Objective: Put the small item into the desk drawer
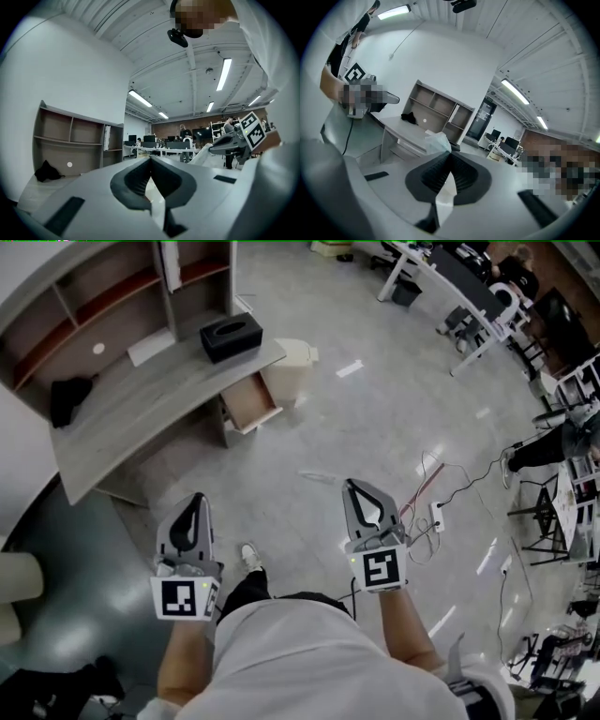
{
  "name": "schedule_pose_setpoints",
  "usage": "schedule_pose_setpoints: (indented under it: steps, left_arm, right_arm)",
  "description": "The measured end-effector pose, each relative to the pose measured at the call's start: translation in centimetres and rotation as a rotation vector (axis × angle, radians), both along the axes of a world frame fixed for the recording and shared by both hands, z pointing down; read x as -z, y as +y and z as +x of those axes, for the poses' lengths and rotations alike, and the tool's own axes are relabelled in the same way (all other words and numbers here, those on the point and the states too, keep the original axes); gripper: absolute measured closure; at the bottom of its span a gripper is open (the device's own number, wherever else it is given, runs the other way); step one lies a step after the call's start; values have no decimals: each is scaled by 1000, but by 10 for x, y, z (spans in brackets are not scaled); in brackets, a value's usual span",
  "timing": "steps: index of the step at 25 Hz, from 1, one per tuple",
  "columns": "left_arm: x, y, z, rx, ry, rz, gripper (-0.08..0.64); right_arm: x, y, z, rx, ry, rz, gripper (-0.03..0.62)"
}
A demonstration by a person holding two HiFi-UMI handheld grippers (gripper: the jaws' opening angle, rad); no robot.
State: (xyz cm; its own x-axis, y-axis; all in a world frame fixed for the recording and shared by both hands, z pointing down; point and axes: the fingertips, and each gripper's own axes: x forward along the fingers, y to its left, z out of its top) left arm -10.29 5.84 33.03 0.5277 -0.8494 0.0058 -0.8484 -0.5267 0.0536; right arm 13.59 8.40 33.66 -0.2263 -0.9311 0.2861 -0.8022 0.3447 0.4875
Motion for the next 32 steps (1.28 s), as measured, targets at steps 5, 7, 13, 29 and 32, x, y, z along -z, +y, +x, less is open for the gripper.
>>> schedule_pose_setpoints:
  steps: [5, 7, 13, 29, 32]
  left_arm:
    - [-18, -52, -16, -30, 5, -47, 541]
    - [-21, -67, -14, -51, -8, -44, 542]
    - [-17, -94, 17, -106, 5, -60, 542]
    - [-6, -150, 44, 72, -42, -37, 541]
    - [-23, -162, 37, 133, -64, -66, 541]
  right_arm:
    - [-1, -48, -10, -40, 5, -18, 569]
    - [0, -59, -9, -56, 6, -21, 569]
    - [2, -78, 12, -101, 9, -19, 569]
    - [-14, -195, 39, 88, 36, 1, 569]
    - [-35, -218, 43, 119, 52, -28, 569]
